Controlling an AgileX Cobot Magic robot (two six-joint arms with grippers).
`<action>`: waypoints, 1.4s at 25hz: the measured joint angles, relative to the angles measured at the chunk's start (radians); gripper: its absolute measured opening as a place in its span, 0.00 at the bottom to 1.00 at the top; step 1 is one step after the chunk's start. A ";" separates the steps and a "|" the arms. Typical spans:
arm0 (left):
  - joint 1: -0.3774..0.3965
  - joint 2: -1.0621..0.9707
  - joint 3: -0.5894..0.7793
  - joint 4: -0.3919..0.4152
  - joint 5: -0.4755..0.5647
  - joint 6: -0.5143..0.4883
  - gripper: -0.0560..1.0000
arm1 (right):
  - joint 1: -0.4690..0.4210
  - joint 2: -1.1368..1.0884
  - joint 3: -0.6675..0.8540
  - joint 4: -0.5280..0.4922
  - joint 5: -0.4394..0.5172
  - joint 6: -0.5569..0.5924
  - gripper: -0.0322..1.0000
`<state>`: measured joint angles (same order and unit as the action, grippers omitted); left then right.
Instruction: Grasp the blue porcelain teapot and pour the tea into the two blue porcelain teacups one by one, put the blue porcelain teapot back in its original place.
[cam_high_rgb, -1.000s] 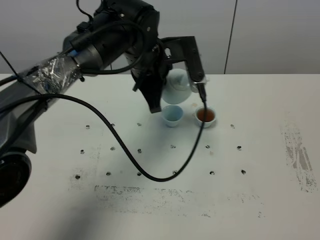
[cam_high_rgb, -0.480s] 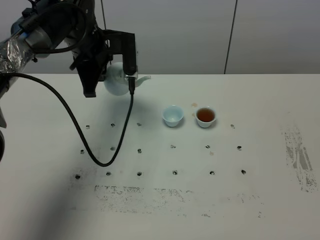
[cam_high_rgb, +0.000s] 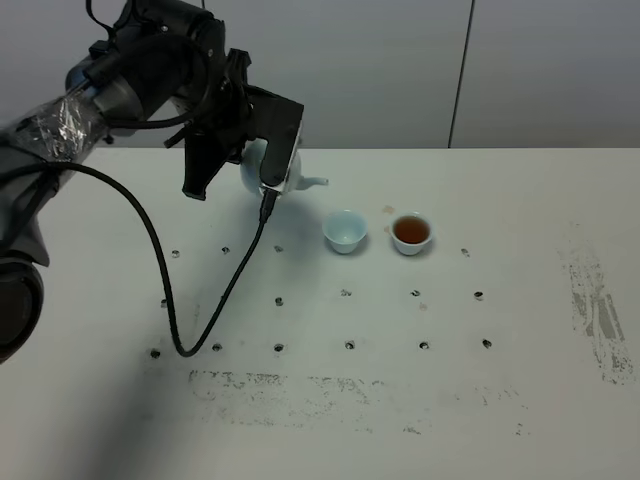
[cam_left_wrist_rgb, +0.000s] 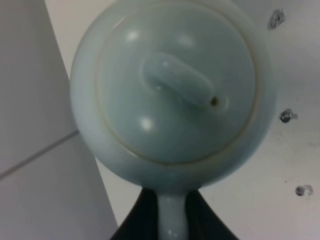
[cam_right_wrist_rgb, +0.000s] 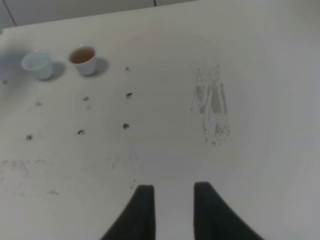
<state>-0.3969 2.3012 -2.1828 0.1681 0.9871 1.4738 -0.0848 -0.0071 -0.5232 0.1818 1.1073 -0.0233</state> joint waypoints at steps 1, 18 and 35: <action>-0.005 0.005 0.000 0.000 -0.006 0.035 0.17 | 0.000 0.000 0.000 0.000 0.000 0.000 0.23; -0.083 0.045 0.002 0.160 -0.106 0.104 0.17 | 0.000 0.000 0.000 0.000 0.000 0.000 0.23; -0.146 0.047 0.002 0.324 -0.125 0.104 0.17 | 0.000 0.000 0.000 0.000 0.000 0.000 0.23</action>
<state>-0.5430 2.3481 -2.1811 0.4926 0.8618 1.5773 -0.0848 -0.0071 -0.5232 0.1821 1.1073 -0.0233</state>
